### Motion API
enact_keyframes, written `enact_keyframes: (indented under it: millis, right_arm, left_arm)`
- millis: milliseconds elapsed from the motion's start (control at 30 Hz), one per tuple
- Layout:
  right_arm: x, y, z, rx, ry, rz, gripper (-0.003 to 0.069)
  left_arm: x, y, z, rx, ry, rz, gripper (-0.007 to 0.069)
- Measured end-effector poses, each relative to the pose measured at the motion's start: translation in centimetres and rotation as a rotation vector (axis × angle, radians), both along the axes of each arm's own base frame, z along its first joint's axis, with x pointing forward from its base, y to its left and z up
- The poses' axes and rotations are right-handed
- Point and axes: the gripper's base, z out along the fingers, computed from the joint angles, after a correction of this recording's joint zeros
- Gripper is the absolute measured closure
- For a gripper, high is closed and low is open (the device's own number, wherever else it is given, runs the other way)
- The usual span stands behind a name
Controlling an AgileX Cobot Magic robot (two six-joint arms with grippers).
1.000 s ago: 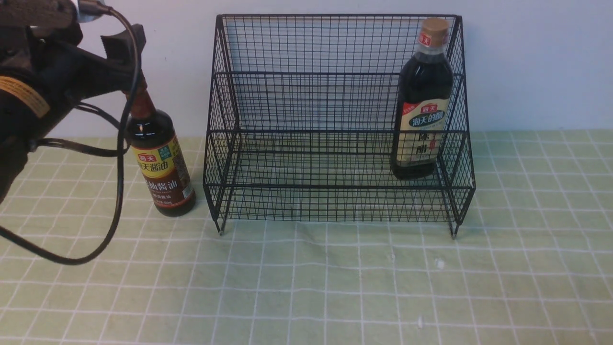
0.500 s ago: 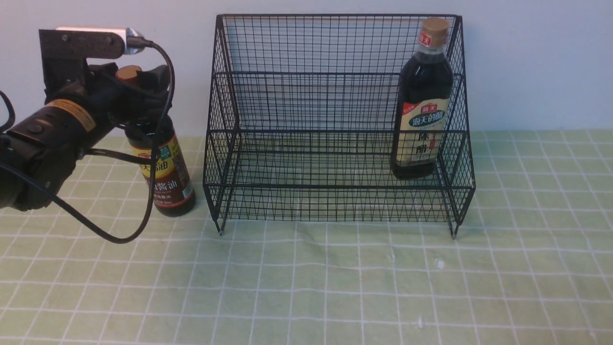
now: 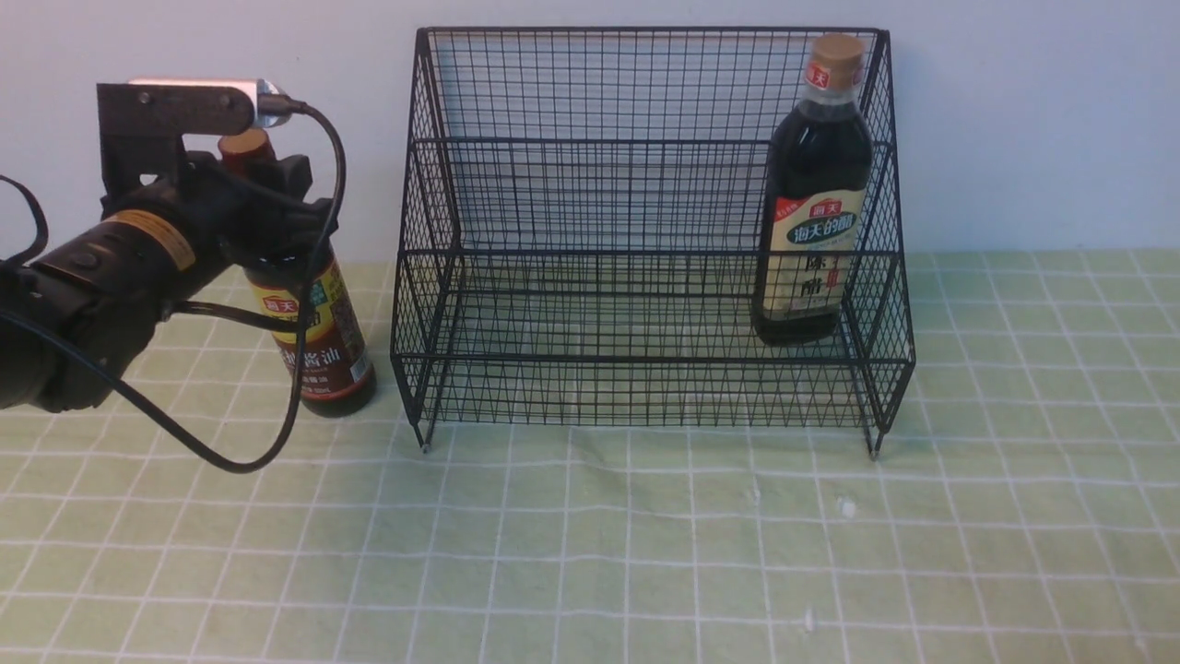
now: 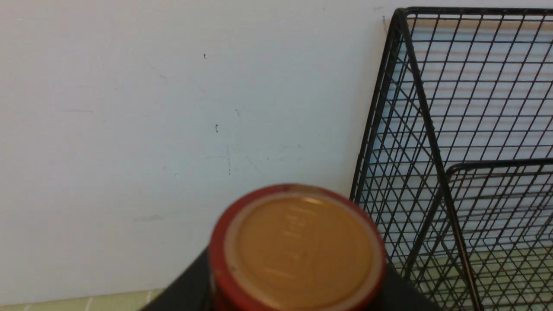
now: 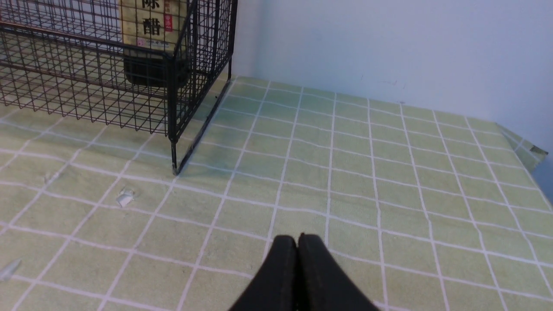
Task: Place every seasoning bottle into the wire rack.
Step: Use the left arm to grab the condiment bottle closest to it, then use the left arm to put the condiment bottle back on the shelf
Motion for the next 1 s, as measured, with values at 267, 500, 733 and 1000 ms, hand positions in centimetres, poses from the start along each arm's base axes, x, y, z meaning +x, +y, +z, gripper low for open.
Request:
enact_keyframes:
  millis: [267, 500, 733, 1000]
  right_arm:
    - [0.0, 0.0, 0.0, 0.000, 0.000, 0.000, 0.0672]
    - [0.0, 0.0, 0.0, 0.000, 0.000, 0.000, 0.0672]
    - [0.0, 0.0, 0.0, 0.000, 0.000, 0.000, 0.0672]
    - [0.0, 0.0, 0.0, 0.000, 0.000, 0.000, 0.0672]
  left_arm:
    - [-3.0, 0.2, 8.5, 0.035, -0.192, 0.012, 0.0369]
    - [-5.8, -1.7, 18.1, 0.037, -0.440, -0.040, 0.0369]
    - [-5.5, -7.4, 20.7, 0.043, -0.440, -0.186, 0.0369]
    - [-1.5, -11.8, 18.4, 0.045, -0.364, -0.266, 0.0369]
